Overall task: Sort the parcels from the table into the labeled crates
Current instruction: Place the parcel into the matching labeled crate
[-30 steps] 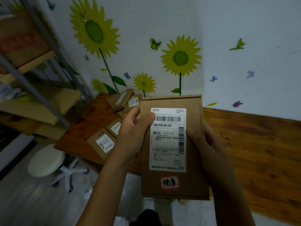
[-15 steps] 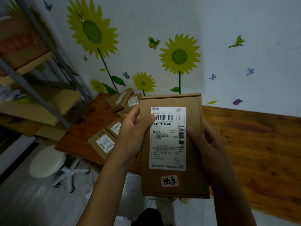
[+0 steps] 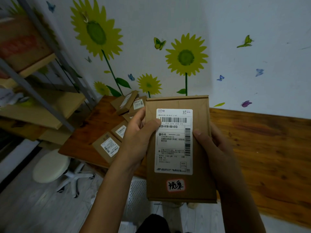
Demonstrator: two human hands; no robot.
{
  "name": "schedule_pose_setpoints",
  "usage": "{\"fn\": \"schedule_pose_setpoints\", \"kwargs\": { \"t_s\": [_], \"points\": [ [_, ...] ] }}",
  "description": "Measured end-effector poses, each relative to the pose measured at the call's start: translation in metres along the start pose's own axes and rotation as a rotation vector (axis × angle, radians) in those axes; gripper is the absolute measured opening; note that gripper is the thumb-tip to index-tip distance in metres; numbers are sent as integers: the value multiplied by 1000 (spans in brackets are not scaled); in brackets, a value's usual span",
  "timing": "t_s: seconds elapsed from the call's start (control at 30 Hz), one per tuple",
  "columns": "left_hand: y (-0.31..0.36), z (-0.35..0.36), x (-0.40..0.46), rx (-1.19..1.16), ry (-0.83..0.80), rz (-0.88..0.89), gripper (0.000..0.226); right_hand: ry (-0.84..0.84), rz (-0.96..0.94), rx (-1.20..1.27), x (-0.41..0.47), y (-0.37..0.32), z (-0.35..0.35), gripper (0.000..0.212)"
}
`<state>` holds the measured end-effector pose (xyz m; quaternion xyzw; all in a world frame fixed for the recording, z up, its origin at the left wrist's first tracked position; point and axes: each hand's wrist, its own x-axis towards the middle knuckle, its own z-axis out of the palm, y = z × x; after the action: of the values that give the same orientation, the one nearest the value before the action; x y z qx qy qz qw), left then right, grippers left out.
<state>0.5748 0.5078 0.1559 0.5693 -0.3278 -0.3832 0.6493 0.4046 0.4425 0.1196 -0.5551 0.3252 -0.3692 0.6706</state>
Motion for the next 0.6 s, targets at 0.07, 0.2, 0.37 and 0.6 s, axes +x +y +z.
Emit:
{"fn": "schedule_pose_setpoints", "kwargs": {
  "t_s": [0.07,0.2,0.37,0.6],
  "points": [
    [0,0,-1,-3,-11,0,32,2,3,5,-1,0,0,47],
    [-1,-1,-3,4,-23,8,30,-7,8,12,-2,0,0,48],
    [-4,-3,-6,11,-34,19,33,-9,5,27,-5,0,0,49],
    [-5,-4,-7,-20,-74,45,37,-6,9,23,-7,0,-1,45]
  ]
}}
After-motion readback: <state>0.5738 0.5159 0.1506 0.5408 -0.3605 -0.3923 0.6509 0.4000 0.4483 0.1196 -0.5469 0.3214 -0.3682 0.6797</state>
